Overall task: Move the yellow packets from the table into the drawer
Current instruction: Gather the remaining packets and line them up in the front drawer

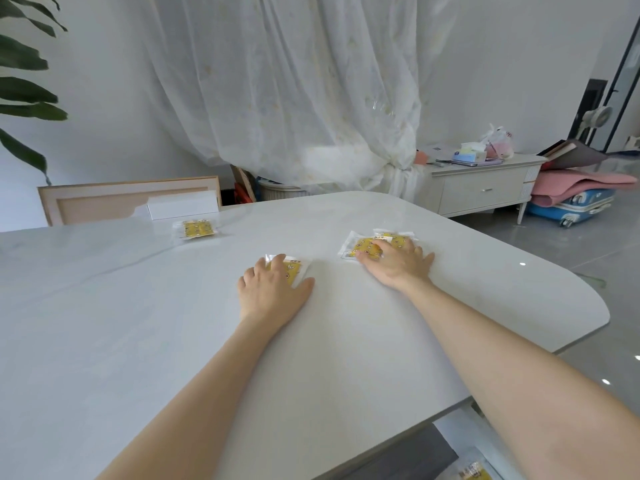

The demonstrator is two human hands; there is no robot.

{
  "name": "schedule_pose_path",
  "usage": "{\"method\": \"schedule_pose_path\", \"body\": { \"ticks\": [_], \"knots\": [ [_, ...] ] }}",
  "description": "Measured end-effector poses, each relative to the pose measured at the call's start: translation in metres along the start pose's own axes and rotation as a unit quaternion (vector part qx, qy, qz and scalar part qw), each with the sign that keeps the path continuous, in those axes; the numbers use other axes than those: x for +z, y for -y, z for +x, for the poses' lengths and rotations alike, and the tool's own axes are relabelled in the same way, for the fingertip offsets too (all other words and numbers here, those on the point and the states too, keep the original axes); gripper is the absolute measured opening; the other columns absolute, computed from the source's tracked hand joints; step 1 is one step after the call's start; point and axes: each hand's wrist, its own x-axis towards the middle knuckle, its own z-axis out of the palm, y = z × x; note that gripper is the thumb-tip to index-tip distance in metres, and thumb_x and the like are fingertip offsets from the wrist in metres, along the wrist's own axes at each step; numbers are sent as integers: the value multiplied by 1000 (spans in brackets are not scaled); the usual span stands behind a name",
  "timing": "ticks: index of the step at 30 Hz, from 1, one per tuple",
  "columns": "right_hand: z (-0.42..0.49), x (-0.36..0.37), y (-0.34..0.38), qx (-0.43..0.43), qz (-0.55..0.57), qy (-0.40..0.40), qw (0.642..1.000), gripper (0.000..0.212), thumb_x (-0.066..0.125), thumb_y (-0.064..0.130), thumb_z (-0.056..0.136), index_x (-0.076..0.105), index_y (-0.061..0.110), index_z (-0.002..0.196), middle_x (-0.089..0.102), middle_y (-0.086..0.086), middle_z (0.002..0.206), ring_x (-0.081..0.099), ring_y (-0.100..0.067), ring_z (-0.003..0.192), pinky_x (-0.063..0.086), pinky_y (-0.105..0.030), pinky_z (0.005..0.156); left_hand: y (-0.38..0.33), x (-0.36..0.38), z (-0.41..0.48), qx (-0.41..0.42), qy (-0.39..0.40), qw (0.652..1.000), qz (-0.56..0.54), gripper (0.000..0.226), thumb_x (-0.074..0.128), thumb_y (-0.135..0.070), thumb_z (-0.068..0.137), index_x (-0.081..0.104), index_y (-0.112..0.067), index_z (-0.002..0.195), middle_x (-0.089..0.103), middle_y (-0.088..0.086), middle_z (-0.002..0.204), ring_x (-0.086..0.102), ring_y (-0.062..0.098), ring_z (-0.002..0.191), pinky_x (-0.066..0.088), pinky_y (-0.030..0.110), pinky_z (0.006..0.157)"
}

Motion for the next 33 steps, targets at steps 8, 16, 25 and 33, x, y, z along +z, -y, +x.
{"method": "schedule_pose_path", "body": {
  "ticks": [8, 16, 25, 33],
  "knots": [
    [-53, -8, 8, -119, 35, 29, 992, 55, 36, 74, 84, 40, 49, 133, 27, -9, 148, 24, -32, 134, 19, -37, 114, 12, -9, -6, -87, -18, 993, -78, 53, 54, -46, 85, 47, -26, 133, 51, 9, 132, 40, 34, 121, 31, 37, 102],
    [-135, -21, 48, -214, 40, 114, 969, 51, 46, 67, 84, 41, 49, 132, 27, -6, 144, 21, -27, 134, 26, -36, 110, 55, -53, -54, -158, -63, 982, -77, 53, 54, -48, 86, 46, -24, 133, 53, 12, 126, 42, 34, 118, 33, 37, 97],
    [-236, -31, 122, -286, 74, 246, 923, 46, 64, 54, 74, 50, 52, 117, 29, -4, 131, 18, -24, 130, 30, -37, 108, 125, -114, -127, -177, -112, 959, -189, 48, 61, -24, 87, 47, -21, 133, 53, 17, 123, 49, 33, 116, 37, 34, 93],
    [-277, -63, 150, -292, 78, 361, 882, 63, 77, 51, 72, 54, 31, 126, 43, 3, 138, 45, -16, 122, 44, -33, 101, 151, -142, -170, -191, -178, 891, -371, 46, 46, -14, 96, 38, -24, 140, 56, 3, 117, 55, 19, 92, 47, 30, 76]
  ]
}}
